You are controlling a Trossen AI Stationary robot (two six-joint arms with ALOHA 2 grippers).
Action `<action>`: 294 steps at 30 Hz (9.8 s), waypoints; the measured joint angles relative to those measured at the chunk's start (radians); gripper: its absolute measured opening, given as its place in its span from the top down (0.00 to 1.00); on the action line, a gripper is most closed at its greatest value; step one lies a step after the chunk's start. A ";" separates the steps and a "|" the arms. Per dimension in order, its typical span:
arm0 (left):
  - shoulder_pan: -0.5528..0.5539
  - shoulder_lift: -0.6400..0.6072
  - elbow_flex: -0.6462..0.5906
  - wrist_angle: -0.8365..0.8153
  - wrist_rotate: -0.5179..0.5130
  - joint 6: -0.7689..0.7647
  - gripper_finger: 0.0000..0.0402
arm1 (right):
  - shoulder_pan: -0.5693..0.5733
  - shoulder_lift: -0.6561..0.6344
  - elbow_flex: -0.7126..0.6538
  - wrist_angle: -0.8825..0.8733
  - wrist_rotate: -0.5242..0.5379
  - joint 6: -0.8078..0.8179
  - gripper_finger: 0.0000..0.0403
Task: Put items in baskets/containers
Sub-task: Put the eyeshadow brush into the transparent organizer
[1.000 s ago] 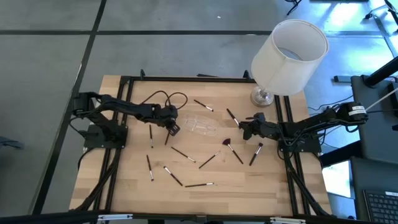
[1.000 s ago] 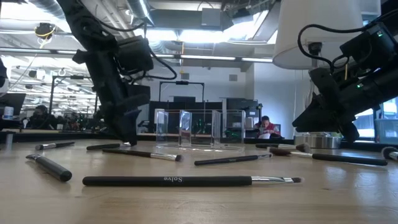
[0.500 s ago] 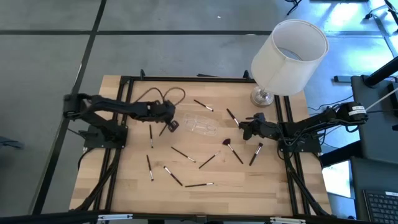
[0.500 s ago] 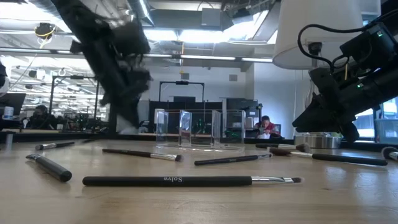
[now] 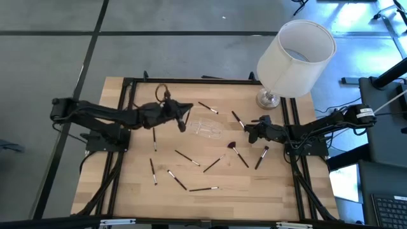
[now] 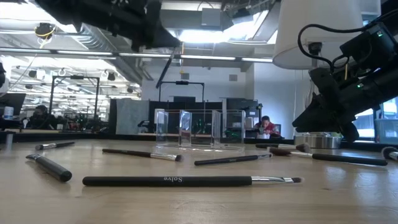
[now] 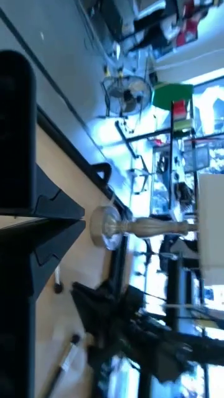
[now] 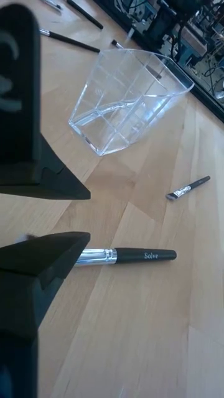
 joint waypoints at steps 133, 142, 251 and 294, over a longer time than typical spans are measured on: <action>0.262 1.180 1.449 -1.322 0.352 0.070 0.66 | 0.001 0.000 0.068 -0.084 -0.150 -0.132 0.77; 0.256 1.195 1.450 -1.401 0.323 0.181 0.57 | 0.001 0.000 0.068 -0.091 -0.151 -0.132 0.77; 0.103 0.283 0.451 -0.832 0.285 -0.718 0.99 | 0.060 0.000 0.068 -0.135 -0.095 -0.076 0.77; 0.061 0.276 0.486 -0.977 0.442 -0.402 0.77 | 0.060 0.000 0.068 -0.134 -0.096 -0.072 0.77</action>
